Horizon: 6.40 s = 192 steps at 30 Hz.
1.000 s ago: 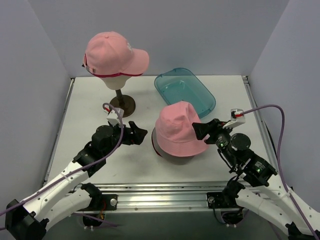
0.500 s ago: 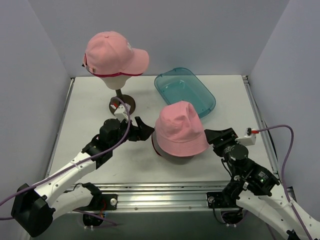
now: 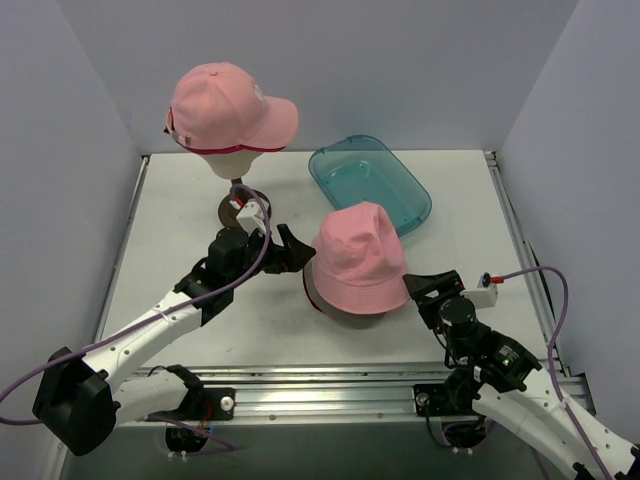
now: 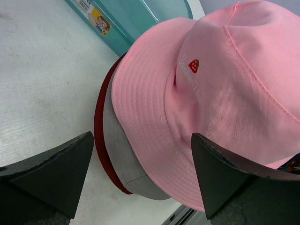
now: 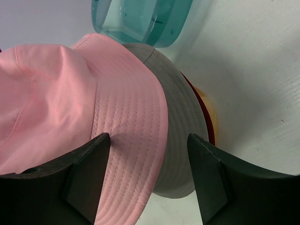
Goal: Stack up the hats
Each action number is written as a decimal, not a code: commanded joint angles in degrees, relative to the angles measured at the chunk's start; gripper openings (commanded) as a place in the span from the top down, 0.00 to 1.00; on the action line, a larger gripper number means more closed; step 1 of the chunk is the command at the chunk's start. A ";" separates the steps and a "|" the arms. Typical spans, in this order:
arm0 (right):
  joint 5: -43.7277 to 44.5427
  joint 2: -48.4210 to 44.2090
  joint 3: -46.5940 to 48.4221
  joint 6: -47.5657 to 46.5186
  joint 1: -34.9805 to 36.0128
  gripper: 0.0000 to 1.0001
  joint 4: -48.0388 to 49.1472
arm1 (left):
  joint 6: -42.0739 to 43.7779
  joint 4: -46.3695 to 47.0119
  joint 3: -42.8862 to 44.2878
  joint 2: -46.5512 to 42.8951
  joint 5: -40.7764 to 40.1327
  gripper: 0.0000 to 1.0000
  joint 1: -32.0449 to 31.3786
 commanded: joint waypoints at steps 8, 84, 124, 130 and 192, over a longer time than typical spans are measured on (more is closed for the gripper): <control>4.94 -4.33 -4.52 4.25 0.24 0.51 7.03 | 0.01 7.13 1.86 3.69 2.06 0.06 1.35; 4.94 -0.12 -9.70 -24.13 0.06 1.00 21.71 | -19.24 56.80 -10.18 20.74 31.94 0.44 15.07; 4.94 -0.91 -9.79 -24.13 0.06 1.00 21.71 | -28.47 79.30 -9.83 35.77 36.07 0.43 14.45; 4.59 -0.47 -10.06 -24.05 0.06 1.00 22.15 | -28.99 79.21 -9.39 34.89 36.07 0.44 13.22; 1.86 29.94 -15.68 -22.64 0.15 1.00 40.96 | -7.82 46.87 -8.16 25.84 31.42 0.98 13.13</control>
